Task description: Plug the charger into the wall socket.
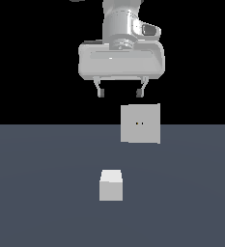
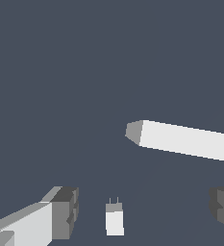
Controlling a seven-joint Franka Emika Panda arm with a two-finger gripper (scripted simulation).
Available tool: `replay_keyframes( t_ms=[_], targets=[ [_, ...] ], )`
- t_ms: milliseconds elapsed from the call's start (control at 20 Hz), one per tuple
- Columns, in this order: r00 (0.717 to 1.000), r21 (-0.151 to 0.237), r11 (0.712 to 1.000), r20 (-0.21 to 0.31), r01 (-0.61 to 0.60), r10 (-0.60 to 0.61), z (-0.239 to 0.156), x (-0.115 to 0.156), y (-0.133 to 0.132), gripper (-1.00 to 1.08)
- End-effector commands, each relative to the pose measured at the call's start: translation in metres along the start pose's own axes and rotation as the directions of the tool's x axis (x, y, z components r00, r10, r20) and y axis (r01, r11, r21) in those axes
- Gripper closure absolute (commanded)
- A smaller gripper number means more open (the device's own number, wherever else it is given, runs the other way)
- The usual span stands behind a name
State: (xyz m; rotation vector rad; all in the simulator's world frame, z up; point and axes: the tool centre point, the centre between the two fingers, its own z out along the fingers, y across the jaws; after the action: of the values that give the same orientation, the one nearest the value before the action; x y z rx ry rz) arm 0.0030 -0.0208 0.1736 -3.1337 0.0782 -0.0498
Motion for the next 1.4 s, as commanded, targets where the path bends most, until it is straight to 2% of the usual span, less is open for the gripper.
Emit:
replay_keyframes(
  t_ms=[0, 550, 1350],
  targets=[
    [1.0, 0.0, 1.0, 0.0, 0.0, 0.0, 0.0, 0.0, 0.0, -0.92],
    [1.0, -0.001, 1.0, 0.004, 0.006, -0.006, 0.017, -0.02, -0.003, -0.92],
    [0.999, -0.005, 0.999, 0.022, 0.035, -0.035, 0.089, -0.107, -0.013, -0.92]
  ],
)
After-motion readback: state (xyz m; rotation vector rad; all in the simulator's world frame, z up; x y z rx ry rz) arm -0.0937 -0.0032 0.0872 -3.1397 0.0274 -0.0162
